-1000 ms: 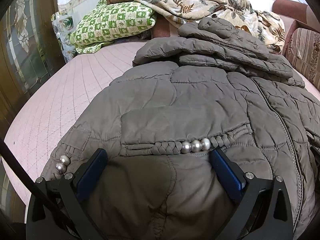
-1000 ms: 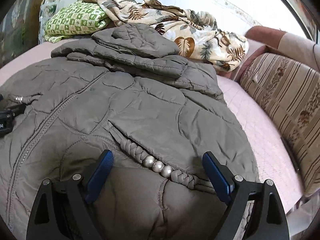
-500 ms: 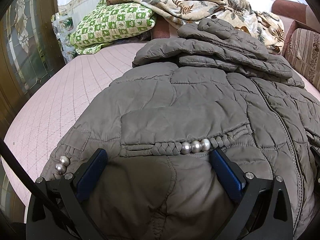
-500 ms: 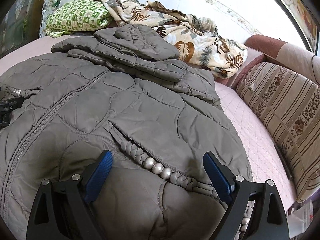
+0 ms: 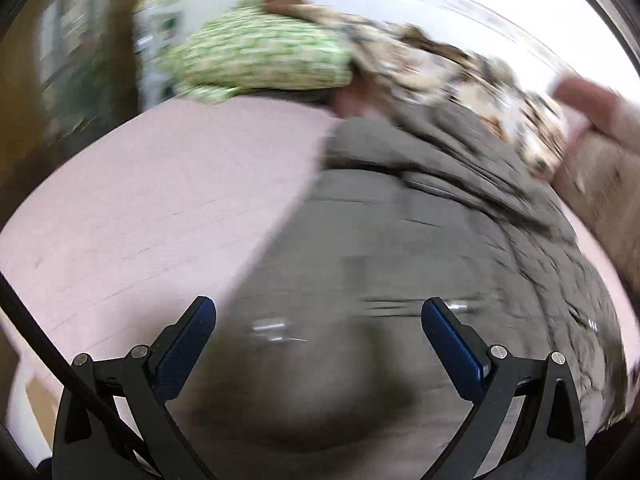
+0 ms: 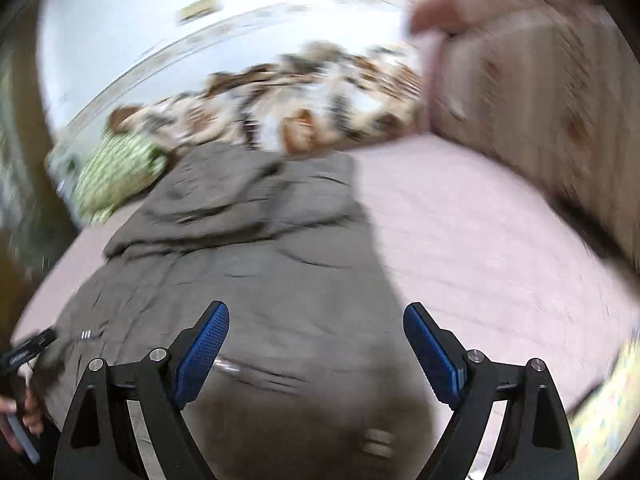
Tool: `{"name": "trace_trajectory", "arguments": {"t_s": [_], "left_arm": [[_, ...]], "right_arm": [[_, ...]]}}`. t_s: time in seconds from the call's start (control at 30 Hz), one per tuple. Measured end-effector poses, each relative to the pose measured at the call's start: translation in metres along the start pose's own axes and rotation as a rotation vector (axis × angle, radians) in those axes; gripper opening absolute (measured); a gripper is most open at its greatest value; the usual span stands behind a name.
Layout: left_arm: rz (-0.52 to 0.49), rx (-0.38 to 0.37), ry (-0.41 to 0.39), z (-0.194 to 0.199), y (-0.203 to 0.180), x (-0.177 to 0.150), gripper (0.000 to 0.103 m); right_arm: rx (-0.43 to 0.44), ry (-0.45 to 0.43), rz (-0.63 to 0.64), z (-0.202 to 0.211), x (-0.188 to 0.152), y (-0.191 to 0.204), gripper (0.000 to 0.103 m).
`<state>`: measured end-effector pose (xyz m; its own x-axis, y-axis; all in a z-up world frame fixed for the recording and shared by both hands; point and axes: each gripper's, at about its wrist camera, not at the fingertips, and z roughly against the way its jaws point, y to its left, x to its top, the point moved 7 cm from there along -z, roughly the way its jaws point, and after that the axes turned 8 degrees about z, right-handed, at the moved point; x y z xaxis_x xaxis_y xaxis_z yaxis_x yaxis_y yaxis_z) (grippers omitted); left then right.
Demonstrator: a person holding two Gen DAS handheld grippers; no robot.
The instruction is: Fold large clothes
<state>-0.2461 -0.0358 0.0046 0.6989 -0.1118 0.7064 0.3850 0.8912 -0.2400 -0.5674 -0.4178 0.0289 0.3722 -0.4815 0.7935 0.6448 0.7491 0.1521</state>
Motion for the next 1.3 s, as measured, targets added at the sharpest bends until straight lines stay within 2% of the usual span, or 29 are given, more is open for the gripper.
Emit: {"name": "trace_trajectory", "arguments": {"t_s": [0.1,0.13,0.2,0.27,0.47,0.57,0.63,0.73,0.8,0.83,0.9,0.97,1.03,1.1,1.13,1.17,1.2,1.23,1.3], "left_arm": [[0.203,-0.019,0.100,-0.010,0.051,-0.005,0.102],[0.292,-0.044,0.141,-0.016,0.064,-0.009,0.102],[0.351,-0.085,0.139,-0.015,0.070,-0.008,0.102],[0.331,-0.097,0.143,-0.014,0.063,-0.009,0.102],[0.295,-0.103,0.171,-0.011,0.041,-0.027,0.102],[0.273,-0.106,0.178,-0.003,0.034,-0.044,0.101],[0.247,-0.101,0.174,-0.001,0.027,-0.050,0.094],[0.227,-0.111,0.161,0.003,0.020,-0.053,0.078],[0.223,-0.131,0.147,0.005,0.016,-0.051,0.065],[0.228,-0.136,0.143,0.005,0.016,-0.051,0.062],[0.238,-0.132,0.142,0.003,0.018,-0.050,0.059],[0.247,-0.124,0.142,0.001,0.020,-0.052,0.061],[0.220,-0.113,0.136,0.000,0.017,-0.054,0.069],[0.171,-0.098,0.138,0.001,0.009,-0.058,0.085],[0.153,-0.092,0.142,0.001,0.005,-0.060,0.086],[0.117,-0.075,0.141,0.003,0.000,-0.063,0.085],[0.088,-0.070,0.134,0.004,-0.004,-0.064,0.075],[0.074,-0.068,0.129,0.005,-0.005,-0.064,0.069],[0.068,-0.057,0.123,0.004,-0.004,-0.063,0.053]], "right_arm": [[0.035,0.072,-0.168,-0.004,-0.026,-0.044,0.081],[0.058,0.109,-0.223,-0.007,-0.038,-0.055,0.081],[0.098,0.167,-0.348,-0.014,-0.060,-0.071,0.080],[0.158,0.160,-0.450,-0.013,-0.068,-0.076,0.080],[0.280,0.204,-0.462,-0.009,-0.077,-0.053,0.078],[0.298,0.235,-0.438,-0.001,-0.092,-0.037,0.062],[0.289,0.254,-0.424,0.003,-0.100,-0.034,0.042],[0.338,0.271,-0.451,0.006,-0.109,-0.028,0.039],[0.401,0.250,-0.448,0.008,-0.105,-0.019,0.039],[0.453,0.225,-0.437,0.012,-0.099,-0.011,0.039],[0.490,0.186,-0.414,0.018,-0.091,-0.003,0.039],[0.445,0.200,-0.395,0.013,-0.093,-0.002,0.039],[0.371,0.273,-0.406,0.000,-0.108,-0.007,0.039],[0.376,0.271,-0.434,-0.001,-0.109,-0.009,0.039],[0.375,0.271,-0.430,0.000,-0.109,-0.009,0.039],[0.374,0.267,-0.418,0.001,-0.108,-0.007,0.039],[0.375,0.260,-0.409,0.001,-0.106,-0.005,0.035],[0.381,0.240,-0.377,0.005,-0.102,0.000,0.032],[0.353,0.235,-0.308,0.006,-0.098,0.007,0.031]]}}
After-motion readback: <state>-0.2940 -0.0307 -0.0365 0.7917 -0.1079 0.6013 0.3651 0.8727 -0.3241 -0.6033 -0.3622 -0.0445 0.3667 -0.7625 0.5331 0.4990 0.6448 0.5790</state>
